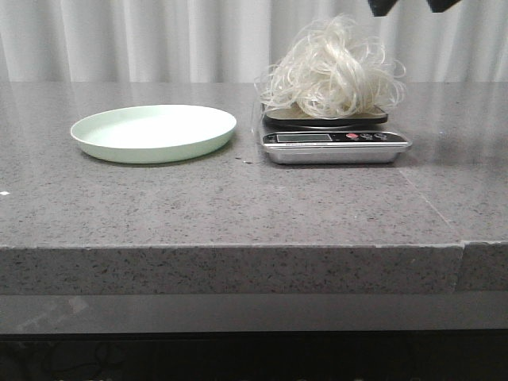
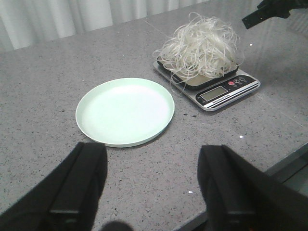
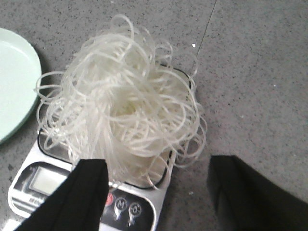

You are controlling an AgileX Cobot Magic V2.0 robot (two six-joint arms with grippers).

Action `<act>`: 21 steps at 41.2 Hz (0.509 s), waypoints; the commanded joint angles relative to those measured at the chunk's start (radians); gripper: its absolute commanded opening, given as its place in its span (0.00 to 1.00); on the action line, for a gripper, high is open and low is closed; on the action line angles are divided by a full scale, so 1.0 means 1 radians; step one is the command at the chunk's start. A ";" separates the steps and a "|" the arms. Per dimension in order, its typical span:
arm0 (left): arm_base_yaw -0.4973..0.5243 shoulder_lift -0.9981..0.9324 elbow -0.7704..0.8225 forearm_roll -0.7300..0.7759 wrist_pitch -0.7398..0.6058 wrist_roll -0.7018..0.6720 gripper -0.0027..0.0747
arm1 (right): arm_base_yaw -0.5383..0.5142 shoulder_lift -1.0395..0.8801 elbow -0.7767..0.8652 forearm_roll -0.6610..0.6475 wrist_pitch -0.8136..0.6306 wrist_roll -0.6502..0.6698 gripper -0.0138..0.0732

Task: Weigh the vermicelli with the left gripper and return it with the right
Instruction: 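Lower the right gripper onto the vermicelli on the scale and close it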

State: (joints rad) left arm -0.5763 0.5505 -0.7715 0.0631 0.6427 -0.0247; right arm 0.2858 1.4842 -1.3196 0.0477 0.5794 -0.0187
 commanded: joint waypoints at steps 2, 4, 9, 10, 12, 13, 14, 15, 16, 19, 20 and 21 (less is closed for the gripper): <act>0.002 0.002 -0.026 -0.010 -0.066 -0.001 0.64 | 0.015 0.030 -0.115 0.028 -0.054 -0.006 0.79; 0.002 0.002 -0.026 -0.010 -0.066 -0.001 0.64 | 0.028 0.054 -0.148 0.028 -0.054 -0.006 0.79; 0.002 0.002 -0.026 -0.010 -0.072 -0.001 0.64 | 0.060 0.130 -0.229 0.023 -0.051 -0.007 0.79; 0.002 0.002 -0.026 -0.010 -0.074 -0.001 0.64 | 0.062 0.143 -0.241 0.018 -0.051 -0.007 0.79; 0.002 0.002 -0.026 -0.010 -0.076 -0.001 0.64 | 0.066 0.179 -0.270 0.009 -0.050 -0.007 0.79; 0.002 0.002 -0.026 -0.010 -0.076 -0.001 0.64 | 0.067 0.196 -0.278 0.005 -0.050 -0.007 0.79; 0.002 0.002 -0.026 -0.010 -0.076 -0.001 0.64 | 0.067 0.203 -0.286 -0.002 -0.050 -0.007 0.79; 0.002 0.002 -0.026 -0.010 -0.076 -0.001 0.64 | 0.067 0.219 -0.294 -0.013 -0.050 -0.007 0.79; 0.002 0.002 -0.026 -0.010 -0.076 -0.001 0.64 | 0.067 0.233 -0.298 -0.021 -0.049 -0.007 0.79; 0.002 0.002 -0.026 -0.010 -0.076 -0.001 0.64 | 0.067 0.262 -0.306 -0.048 -0.042 -0.007 0.79; 0.002 0.002 -0.026 -0.010 -0.076 -0.001 0.64 | 0.067 0.269 -0.306 -0.048 -0.039 -0.007 0.79; 0.002 0.002 -0.026 -0.010 -0.076 -0.001 0.64 | 0.067 0.277 -0.306 -0.048 -0.036 -0.007 0.79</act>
State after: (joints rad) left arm -0.5763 0.5505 -0.7715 0.0631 0.6427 -0.0247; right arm 0.3536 1.7854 -1.5861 0.0281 0.5817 -0.0187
